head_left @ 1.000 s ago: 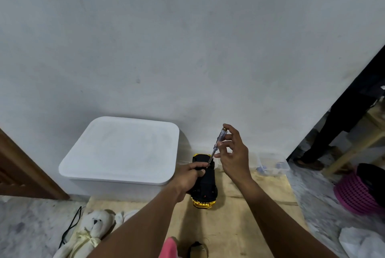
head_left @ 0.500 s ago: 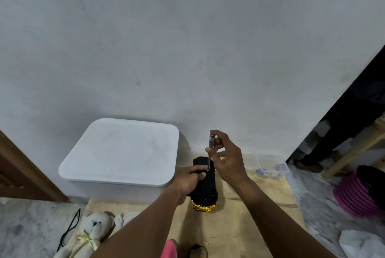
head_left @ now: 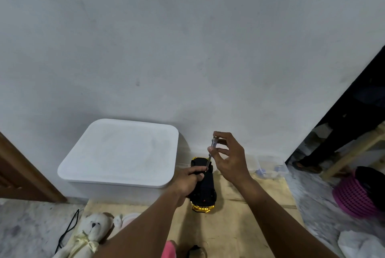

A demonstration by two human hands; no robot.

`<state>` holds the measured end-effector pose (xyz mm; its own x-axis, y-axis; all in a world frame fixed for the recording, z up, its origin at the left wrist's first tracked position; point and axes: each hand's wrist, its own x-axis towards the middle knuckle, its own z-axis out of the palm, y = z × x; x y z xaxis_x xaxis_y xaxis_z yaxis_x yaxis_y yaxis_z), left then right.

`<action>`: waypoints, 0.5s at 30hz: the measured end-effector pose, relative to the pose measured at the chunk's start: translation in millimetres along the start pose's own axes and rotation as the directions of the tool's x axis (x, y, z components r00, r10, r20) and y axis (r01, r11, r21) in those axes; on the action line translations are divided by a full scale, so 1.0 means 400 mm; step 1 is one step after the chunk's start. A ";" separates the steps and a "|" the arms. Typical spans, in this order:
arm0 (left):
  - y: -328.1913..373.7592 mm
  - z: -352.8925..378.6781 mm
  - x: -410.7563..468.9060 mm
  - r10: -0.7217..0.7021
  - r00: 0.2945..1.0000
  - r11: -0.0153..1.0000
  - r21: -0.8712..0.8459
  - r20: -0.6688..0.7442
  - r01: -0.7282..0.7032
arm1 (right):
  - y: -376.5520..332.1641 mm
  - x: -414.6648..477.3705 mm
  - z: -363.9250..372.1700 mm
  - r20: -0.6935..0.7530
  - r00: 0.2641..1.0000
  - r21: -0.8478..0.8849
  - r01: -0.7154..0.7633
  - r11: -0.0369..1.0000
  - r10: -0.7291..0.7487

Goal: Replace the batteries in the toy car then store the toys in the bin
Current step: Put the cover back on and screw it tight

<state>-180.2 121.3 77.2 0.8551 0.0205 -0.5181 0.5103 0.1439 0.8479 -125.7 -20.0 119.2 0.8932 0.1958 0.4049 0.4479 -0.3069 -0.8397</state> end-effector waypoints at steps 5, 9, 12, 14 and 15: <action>0.001 0.001 0.001 0.000 1.000 1.000 -0.016 -0.013 0.000 | -0.009 -0.001 0.003 -0.018 0.999 -0.023 -0.037 0.999 0.037; 0.006 0.015 -0.001 0.001 1.000 1.000 -0.018 0.002 -0.001 | -0.009 -0.006 0.004 -0.021 1.000 -0.046 0.013 0.999 -0.014; 0.005 0.019 -0.002 0.001 1.000 0.999 -0.039 -0.004 -0.001 | -0.006 -0.004 0.003 -0.003 1.000 0.019 -0.018 1.000 0.018; 0.007 0.016 -0.002 -0.004 1.000 0.998 -0.055 -0.016 0.003 | -0.007 0.000 0.003 -0.040 0.998 0.008 -0.039 0.999 0.039; 0.008 0.014 -0.003 -0.004 1.000 0.998 -0.059 -0.018 0.003 | -0.009 0.001 0.003 -0.057 0.998 -0.008 -0.033 0.999 0.032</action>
<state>-179.1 116.1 81.3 0.8511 0.0382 -0.5236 0.5065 0.2021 0.8382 -126.8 -17.8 122.0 0.9080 0.1327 0.3974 0.4187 -0.3202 -0.8498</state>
